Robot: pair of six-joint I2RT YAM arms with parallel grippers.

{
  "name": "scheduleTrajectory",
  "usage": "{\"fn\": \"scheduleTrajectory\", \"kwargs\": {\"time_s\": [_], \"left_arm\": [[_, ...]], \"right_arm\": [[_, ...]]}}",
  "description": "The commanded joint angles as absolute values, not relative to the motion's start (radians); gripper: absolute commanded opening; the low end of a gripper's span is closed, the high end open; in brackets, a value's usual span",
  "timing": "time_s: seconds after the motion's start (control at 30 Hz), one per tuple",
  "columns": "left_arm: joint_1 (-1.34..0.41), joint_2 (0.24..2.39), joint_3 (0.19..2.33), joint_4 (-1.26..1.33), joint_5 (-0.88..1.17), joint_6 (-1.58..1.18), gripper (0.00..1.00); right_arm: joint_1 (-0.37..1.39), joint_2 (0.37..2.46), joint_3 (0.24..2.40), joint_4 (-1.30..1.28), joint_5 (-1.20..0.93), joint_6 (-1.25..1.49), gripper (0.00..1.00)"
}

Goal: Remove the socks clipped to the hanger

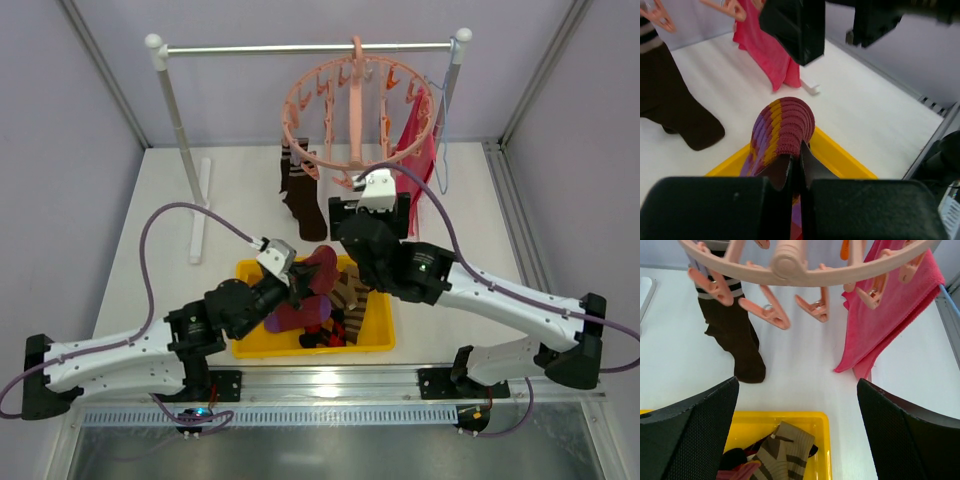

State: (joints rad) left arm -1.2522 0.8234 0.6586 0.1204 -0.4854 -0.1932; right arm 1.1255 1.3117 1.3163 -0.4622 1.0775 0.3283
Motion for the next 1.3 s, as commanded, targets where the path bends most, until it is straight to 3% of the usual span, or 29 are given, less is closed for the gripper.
{"fn": "scheduleTrajectory", "kwargs": {"time_s": [0.0, 0.23, 0.47, 0.83, 0.9, 0.97, 1.0, 1.03, 1.1, 1.13, 1.17, 1.27], "left_arm": [[-1.249, 0.733, 0.784, 0.089, -0.448, -0.181, 0.00], [-1.249, 0.730, 0.784, 0.003, -0.319, -0.304, 0.00], [-1.249, 0.880, 0.568, 0.089, -0.441, -0.413, 0.00], [-1.250, 1.086, 0.485, 0.003, -0.558, -0.656, 0.00], [-1.250, 1.168, 0.508, -0.034, -0.569, -0.686, 0.09], [-1.249, 1.228, 0.547, -0.084, -0.575, -0.698, 0.29], [-1.249, 1.251, 0.560, -0.101, -0.577, -0.707, 0.43], [-1.249, 1.285, 0.590, -0.135, -0.586, -0.710, 0.68], [-1.252, 1.287, 0.610, -0.152, -0.598, -0.709, 0.78], [-1.252, 1.264, 0.624, -0.155, -0.618, -0.704, 0.92], [-1.252, 1.244, 0.627, -0.155, -0.626, -0.698, 0.99], [-1.250, 1.162, 0.643, -0.158, -0.672, -0.667, 1.00]], "right_arm": [[1.121, 1.204, 1.230, -0.370, 1.063, 0.363, 1.00], [1.078, 1.129, 1.089, -0.403, 1.039, 0.469, 1.00], [1.023, 1.049, 0.954, -0.374, 0.973, 0.537, 1.00], [1.000, 0.939, 0.873, -0.390, 0.982, 0.558, 1.00], [0.997, 0.931, 0.868, -0.387, 0.980, 0.558, 1.00], [0.996, 0.930, 0.862, -0.393, 0.980, 0.558, 1.00], [0.993, 0.928, 0.862, -0.397, 0.982, 0.558, 1.00], [0.994, 0.922, 0.858, -0.399, 0.983, 0.560, 1.00], [0.991, 0.913, 0.851, -0.402, 0.986, 0.561, 1.00], [0.988, 0.901, 0.845, -0.403, 0.986, 0.561, 1.00], [0.986, 0.896, 0.841, -0.403, 0.988, 0.561, 1.00], [0.979, 0.864, 0.822, -0.402, 0.988, 0.560, 1.00]]}}
